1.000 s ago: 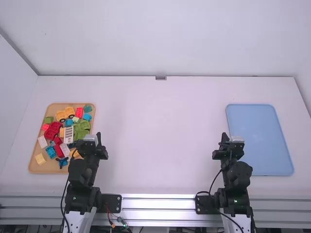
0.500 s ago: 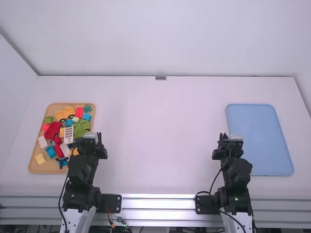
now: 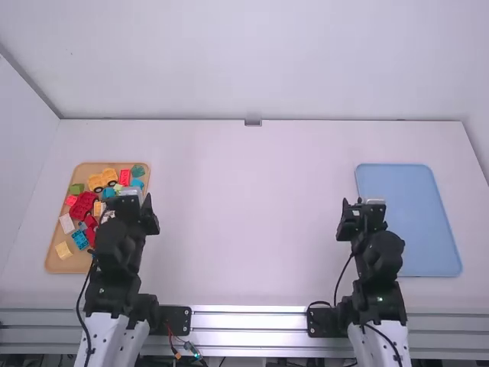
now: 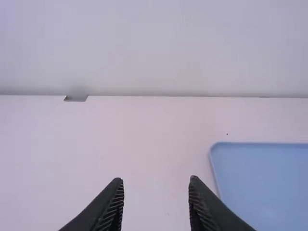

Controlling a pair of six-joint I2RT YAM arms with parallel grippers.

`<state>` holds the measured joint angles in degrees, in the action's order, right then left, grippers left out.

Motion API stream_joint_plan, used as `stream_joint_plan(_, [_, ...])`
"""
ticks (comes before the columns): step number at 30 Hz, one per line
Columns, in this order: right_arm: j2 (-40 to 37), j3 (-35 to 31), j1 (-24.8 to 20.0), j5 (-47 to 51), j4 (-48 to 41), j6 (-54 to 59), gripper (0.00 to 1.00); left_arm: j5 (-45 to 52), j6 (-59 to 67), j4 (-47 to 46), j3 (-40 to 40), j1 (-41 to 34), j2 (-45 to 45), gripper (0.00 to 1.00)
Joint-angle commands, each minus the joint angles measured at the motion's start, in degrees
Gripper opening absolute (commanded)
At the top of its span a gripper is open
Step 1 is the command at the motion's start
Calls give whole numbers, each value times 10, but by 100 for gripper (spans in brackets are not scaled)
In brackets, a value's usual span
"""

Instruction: Assemble lego blocks to make yellow taxi

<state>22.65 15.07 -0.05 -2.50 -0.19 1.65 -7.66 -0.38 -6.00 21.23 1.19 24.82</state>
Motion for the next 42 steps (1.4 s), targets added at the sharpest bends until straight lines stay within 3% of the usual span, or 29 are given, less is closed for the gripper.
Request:
stream_joint_plan(1, [31, 41, -2, -7, 2, -4, 40, -33, -1, -5, 41, 10, 31, 39])
stream_joint_plan(13, [191, 159, -4, -26, 1, 3, 65, -127, 53, -44, 199, 55, 208, 64])
stream_joint_plan(20, [264, 213, -5, -35, 1, 6, 76, -85, 97, -62, 272, 134, 288, 76])
stream_joint_plan(28, [342, 269, -6, -44, -1, 8, 88, 23, 160, -87, 371, 290, 390, 88])
stream_joint_plan(35, [387, 303, -6, -49, -1, 11, 95, 123, 262, -221, 573, 382, 566, 95])
stream_joint_plan(42, [410, 320, -6, -52, -2, 11, 99, 132, 392, -439, 890, 396, 822, 99])
